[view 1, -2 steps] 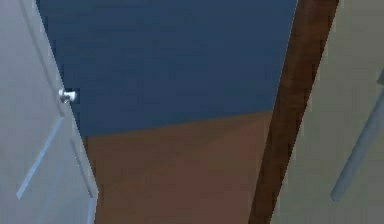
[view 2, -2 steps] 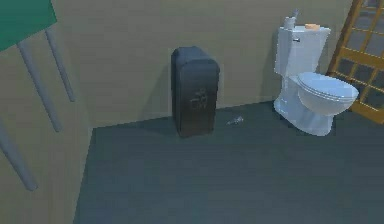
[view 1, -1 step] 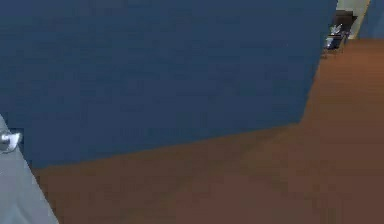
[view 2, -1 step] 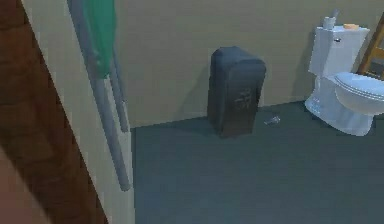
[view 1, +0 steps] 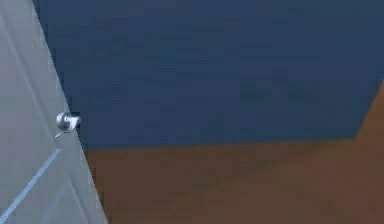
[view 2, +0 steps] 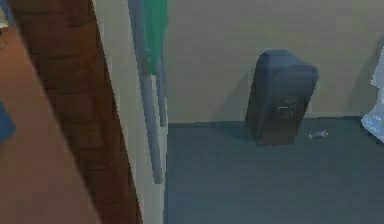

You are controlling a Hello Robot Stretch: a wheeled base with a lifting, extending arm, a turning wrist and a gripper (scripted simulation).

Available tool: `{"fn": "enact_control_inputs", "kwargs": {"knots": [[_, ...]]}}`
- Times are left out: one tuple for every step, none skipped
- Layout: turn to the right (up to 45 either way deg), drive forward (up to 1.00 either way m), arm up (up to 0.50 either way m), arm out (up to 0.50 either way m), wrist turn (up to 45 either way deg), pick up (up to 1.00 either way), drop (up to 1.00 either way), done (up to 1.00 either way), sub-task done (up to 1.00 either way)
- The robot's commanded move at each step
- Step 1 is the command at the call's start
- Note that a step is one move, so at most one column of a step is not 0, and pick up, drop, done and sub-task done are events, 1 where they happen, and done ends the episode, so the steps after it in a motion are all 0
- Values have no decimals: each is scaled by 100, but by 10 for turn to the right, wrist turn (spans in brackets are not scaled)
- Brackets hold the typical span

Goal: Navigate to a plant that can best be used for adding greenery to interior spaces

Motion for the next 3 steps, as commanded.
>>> {"fn": "enact_control_inputs", "kwargs": {"knots": [[0, 45, 0, 0, 0, 0, 0, 0, 0], [450, 0, 0, 0, 0, 0, 0, 0, 0], [150, 0, 0, 0, 0, 0, 0, 0, 0]]}}
